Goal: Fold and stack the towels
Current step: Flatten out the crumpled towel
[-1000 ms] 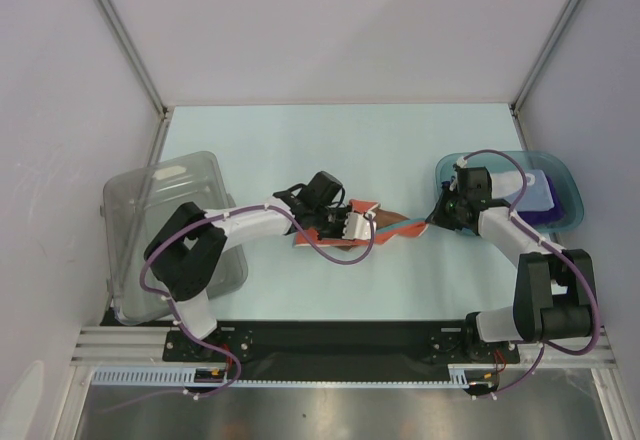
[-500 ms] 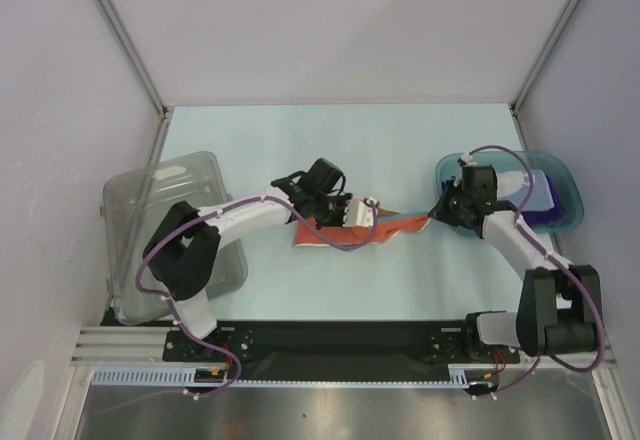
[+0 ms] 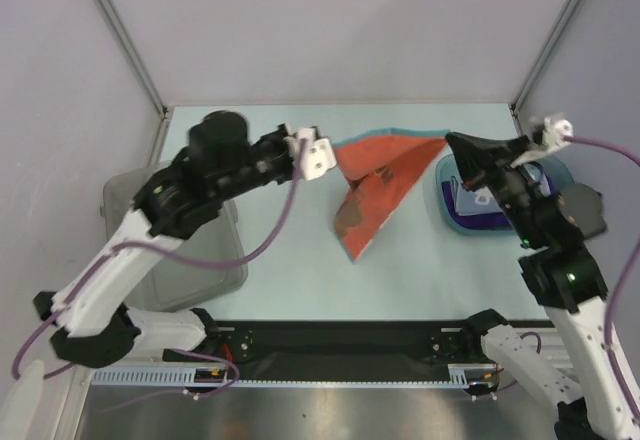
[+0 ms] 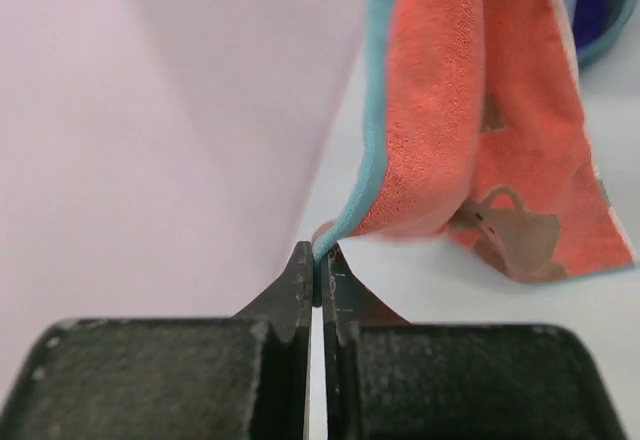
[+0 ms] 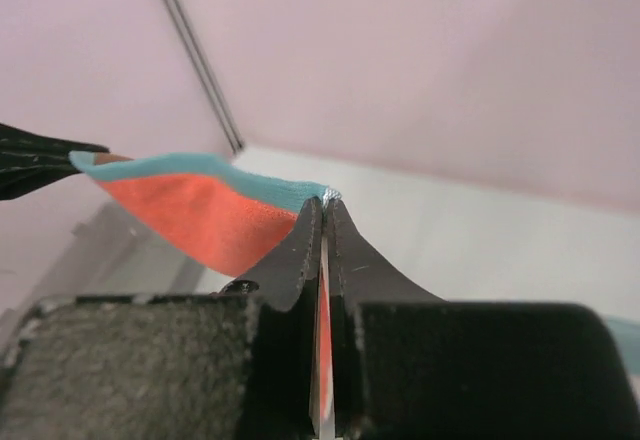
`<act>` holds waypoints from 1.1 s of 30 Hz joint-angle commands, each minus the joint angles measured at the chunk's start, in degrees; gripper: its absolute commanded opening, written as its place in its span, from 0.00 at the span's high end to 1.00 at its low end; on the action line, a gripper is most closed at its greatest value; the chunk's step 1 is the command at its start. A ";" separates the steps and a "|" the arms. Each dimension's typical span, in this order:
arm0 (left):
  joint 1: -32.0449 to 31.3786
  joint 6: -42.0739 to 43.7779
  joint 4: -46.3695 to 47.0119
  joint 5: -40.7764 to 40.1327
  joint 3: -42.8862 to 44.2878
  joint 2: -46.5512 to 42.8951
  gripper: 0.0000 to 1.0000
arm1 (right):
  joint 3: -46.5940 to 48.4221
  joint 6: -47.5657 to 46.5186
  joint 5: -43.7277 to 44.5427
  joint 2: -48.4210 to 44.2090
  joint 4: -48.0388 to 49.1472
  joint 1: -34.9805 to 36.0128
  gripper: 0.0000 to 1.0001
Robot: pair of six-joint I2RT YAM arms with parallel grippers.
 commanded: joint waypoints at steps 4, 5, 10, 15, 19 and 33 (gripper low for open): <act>-8.38 -10.17 -8.27 0.55 1.42 -9.88 1.00 | 2.90 1.43 -6.10 -8.04 -0.81 1.46 1.00; -8.92 -11.67 -8.28 0.90 1.68 -11.02 1.00 | 3.17 3.44 -6.91 -9.09 -0.98 1.46 1.00; -10.33 -17.39 -15.55 3.10 9.76 -9.37 1.00 | 5.27 5.92 -6.14 -11.65 -0.54 1.29 1.00; -10.33 -18.02 -21.62 -1.36 16.88 -3.49 1.00 | 8.09 3.20 -2.01 -7.10 -1.42 0.94 1.00; -4.92 -17.13 -19.45 1.14 15.40 -0.23 1.00 | 8.00 -1.36 2.82 1.14 -0.90 0.94 1.00; 23.67 -7.66 -8.91 15.41 18.36 32.10 1.00 | 4.29 2.13 -10.33 47.17 33.54 -5.21 1.00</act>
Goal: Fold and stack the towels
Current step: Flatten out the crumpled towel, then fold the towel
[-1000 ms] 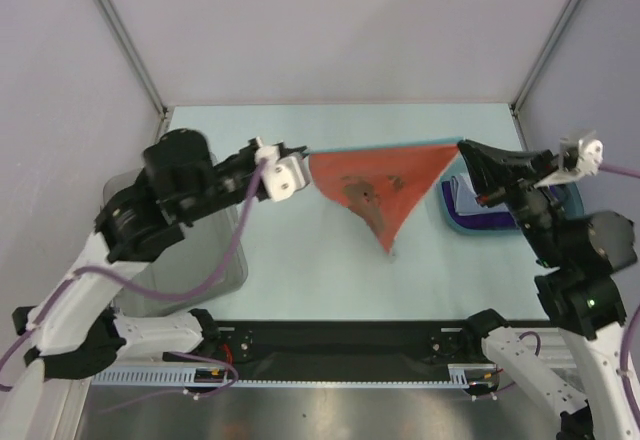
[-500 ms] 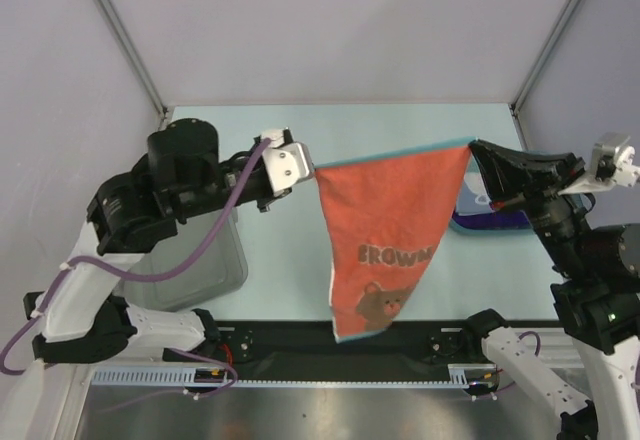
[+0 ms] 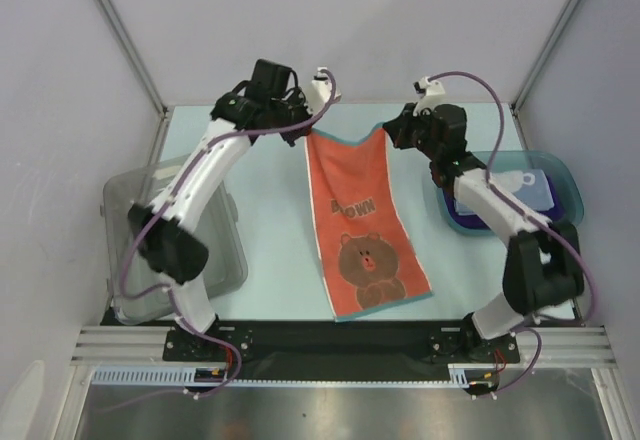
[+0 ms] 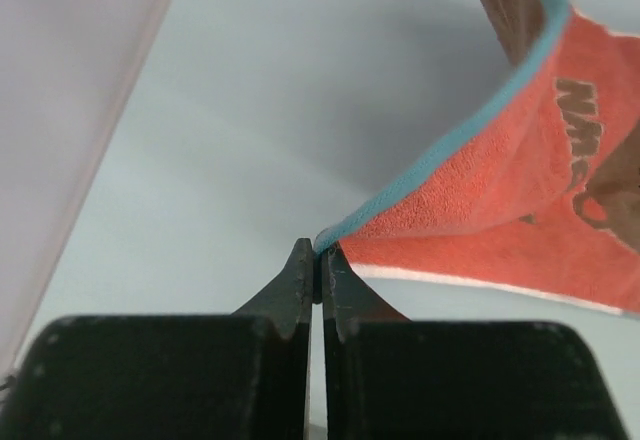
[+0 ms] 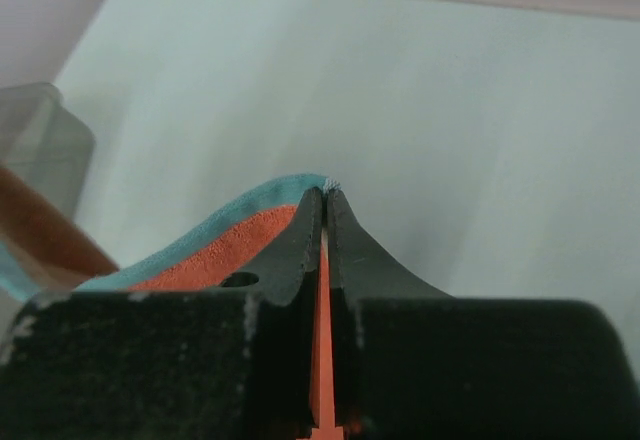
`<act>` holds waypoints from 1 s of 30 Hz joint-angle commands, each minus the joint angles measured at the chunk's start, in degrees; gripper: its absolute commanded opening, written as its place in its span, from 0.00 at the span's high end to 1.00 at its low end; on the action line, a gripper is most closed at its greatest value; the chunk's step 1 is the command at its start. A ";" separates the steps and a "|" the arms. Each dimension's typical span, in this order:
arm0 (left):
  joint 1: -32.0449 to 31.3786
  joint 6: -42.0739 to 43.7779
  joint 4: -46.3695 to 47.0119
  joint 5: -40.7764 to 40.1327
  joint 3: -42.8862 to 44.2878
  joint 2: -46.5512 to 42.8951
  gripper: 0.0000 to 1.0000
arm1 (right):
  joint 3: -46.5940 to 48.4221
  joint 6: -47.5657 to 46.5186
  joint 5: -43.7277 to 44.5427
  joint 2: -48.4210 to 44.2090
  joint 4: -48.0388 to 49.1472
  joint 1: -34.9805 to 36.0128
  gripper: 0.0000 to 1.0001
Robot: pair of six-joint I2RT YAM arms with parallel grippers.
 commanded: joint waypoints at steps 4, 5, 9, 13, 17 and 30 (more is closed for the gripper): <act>6.16 6.59 8.01 4.88 13.26 19.86 1.00 | 10.35 3.15 -8.00 19.30 22.27 -3.45 1.00; 6.42 6.08 9.59 4.62 15.89 21.89 1.00 | 11.85 3.59 -8.61 21.68 23.43 -3.72 1.00; 8.53 1.17 17.67 4.97 19.95 29.80 1.00 | 18.36 2.80 -10.11 30.64 25.64 -4.60 1.00; 9.06 0.09 19.01 6.46 18.29 29.73 1.00 | 21.19 1.14 -12.30 33.21 25.73 -6.18 1.00; 8.98 0.01 15.59 6.81 12.69 26.57 1.00 | 16.82 -1.24 -13.98 30.32 23.01 -7.50 1.00; 3.88 -2.54 21.91 4.88 -23.36 3.47 1.00 | -8.95 -2.22 -9.50 8.81 11.76 -8.90 1.00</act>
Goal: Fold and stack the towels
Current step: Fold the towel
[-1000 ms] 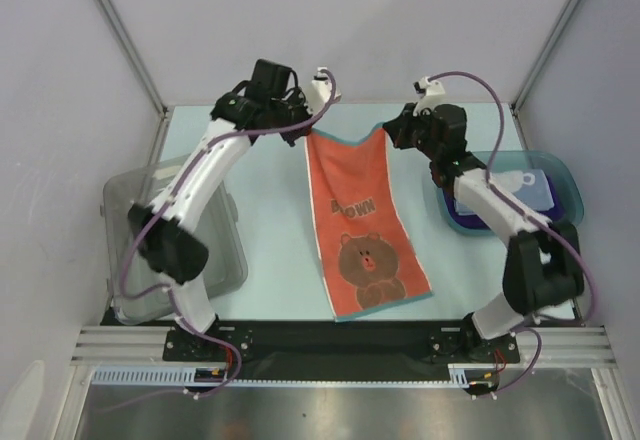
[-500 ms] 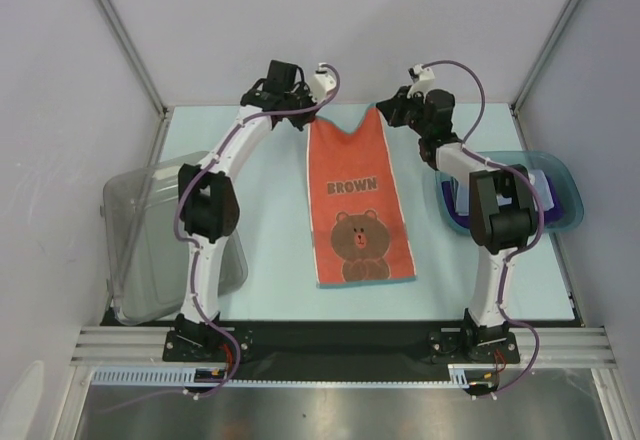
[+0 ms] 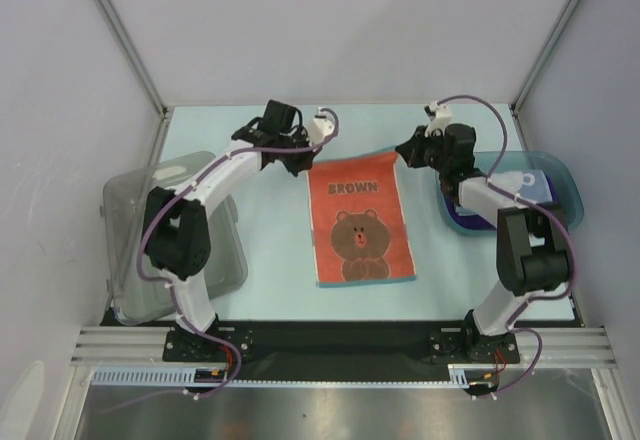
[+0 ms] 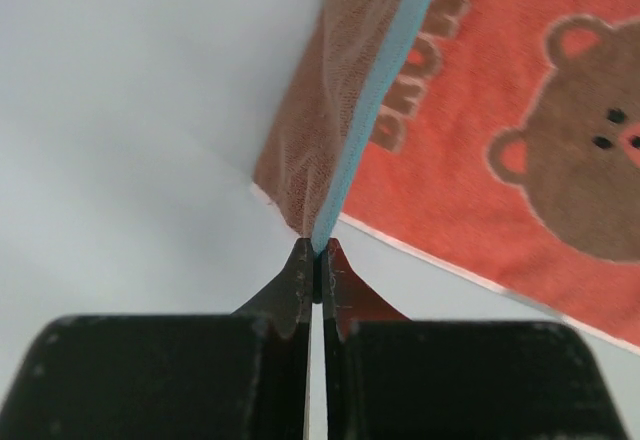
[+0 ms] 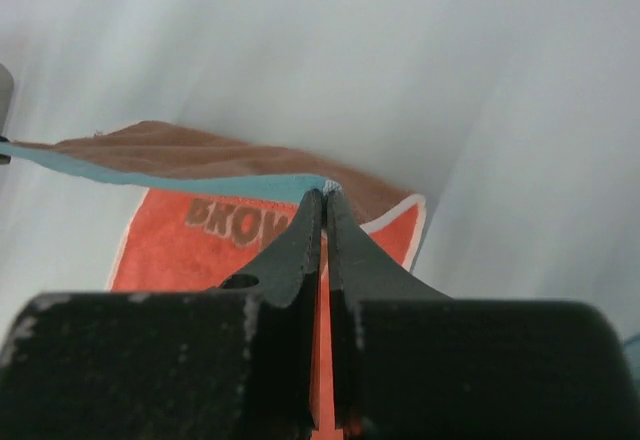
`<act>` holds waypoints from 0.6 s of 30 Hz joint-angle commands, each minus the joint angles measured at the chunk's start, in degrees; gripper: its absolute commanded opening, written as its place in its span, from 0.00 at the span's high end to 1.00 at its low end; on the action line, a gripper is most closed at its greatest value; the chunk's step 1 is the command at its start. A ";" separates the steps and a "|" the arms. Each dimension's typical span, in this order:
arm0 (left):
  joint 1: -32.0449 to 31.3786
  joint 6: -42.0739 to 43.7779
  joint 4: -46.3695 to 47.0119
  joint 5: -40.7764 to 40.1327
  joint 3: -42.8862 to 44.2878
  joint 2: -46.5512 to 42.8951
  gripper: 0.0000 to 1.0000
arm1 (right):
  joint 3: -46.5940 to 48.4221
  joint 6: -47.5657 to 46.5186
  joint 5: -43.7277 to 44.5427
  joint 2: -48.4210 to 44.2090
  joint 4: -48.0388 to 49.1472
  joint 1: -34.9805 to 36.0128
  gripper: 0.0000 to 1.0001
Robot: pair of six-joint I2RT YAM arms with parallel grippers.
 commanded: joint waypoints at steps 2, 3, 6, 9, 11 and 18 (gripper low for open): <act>-2.50 -2.00 2.98 -0.96 -8.64 -8.88 0.99 | -6.98 0.26 1.67 -8.49 -2.43 0.15 1.00; -2.95 -2.17 2.63 -0.96 -9.88 -10.45 1.00 | -8.38 1.22 1.67 -10.50 -3.31 0.23 1.00; -4.09 -4.72 2.63 -0.44 -15.24 -13.79 1.00 | -11.64 2.37 3.86 -13.84 -8.47 1.11 1.00; -5.93 -5.87 3.25 0.61 -20.69 -16.61 1.00 | -15.42 1.76 7.81 -17.54 -12.44 4.62 1.00; -7.60 -6.39 1.85 0.53 -22.63 -18.20 1.00 | -18.22 2.80 10.10 -20.79 -14.03 6.11 1.00; -12.09 -9.20 -0.18 -0.17 -27.29 -23.12 1.00 | -23.59 6.15 20.04 -31.25 -26.05 9.99 1.00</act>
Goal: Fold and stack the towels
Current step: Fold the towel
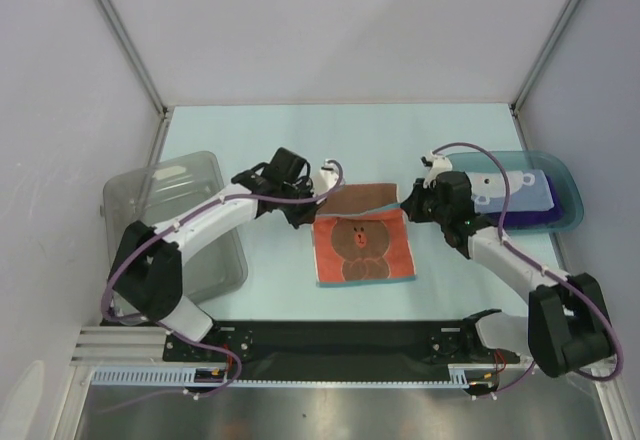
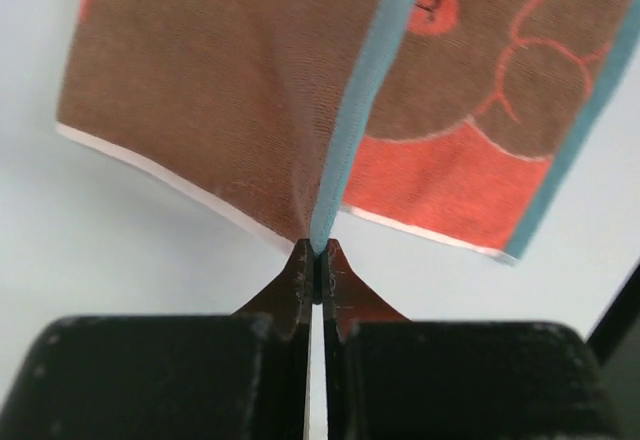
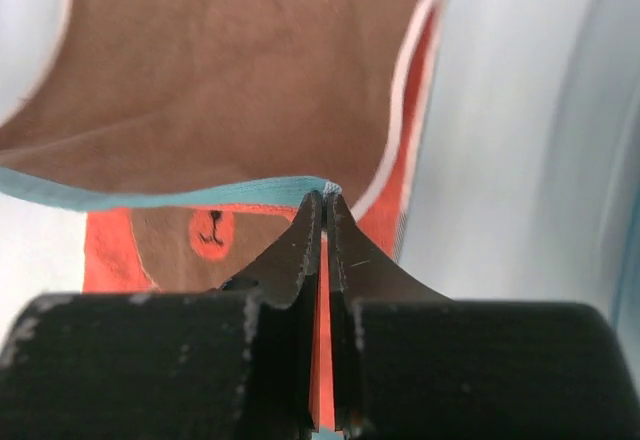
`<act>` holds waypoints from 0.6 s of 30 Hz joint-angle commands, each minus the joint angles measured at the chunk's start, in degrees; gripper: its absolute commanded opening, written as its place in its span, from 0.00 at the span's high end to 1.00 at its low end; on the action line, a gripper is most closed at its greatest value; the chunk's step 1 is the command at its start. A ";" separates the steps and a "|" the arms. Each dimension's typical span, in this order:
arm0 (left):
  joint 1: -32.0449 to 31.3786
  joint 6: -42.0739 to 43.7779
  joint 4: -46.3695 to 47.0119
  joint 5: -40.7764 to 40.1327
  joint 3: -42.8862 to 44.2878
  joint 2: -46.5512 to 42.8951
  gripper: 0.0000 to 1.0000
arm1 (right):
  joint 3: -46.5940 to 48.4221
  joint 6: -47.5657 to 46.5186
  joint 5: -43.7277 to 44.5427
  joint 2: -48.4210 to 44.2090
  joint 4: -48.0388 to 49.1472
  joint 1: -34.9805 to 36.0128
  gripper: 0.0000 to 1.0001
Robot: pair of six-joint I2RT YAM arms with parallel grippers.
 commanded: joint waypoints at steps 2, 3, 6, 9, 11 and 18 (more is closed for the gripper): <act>-4.11 -3.56 0.76 -0.87 -4.30 -7.39 1.00 | -2.42 4.27 7.41 -7.94 -8.57 1.77 1.00; -4.56 -3.92 1.02 -1.05 -5.27 -7.84 1.00 | -3.04 5.15 8.02 -8.65 -10.67 2.12 1.00; -5.88 -6.03 2.69 -2.02 -8.70 -9.15 1.00 | -3.66 8.05 8.20 -9.63 -14.46 2.39 1.00; -8.51 -7.35 2.96 -3.25 -10.47 -9.42 1.00 | -4.89 11.30 8.64 -10.50 -17.10 2.56 1.00; -10.10 -8.32 3.31 -3.60 -11.70 -9.42 1.00 | -6.03 12.71 8.64 -11.12 -17.54 2.92 1.00; -11.59 -10.25 2.78 -3.70 -14.16 -7.84 0.99 | -6.74 15.00 8.56 -11.56 -20.53 3.80 1.00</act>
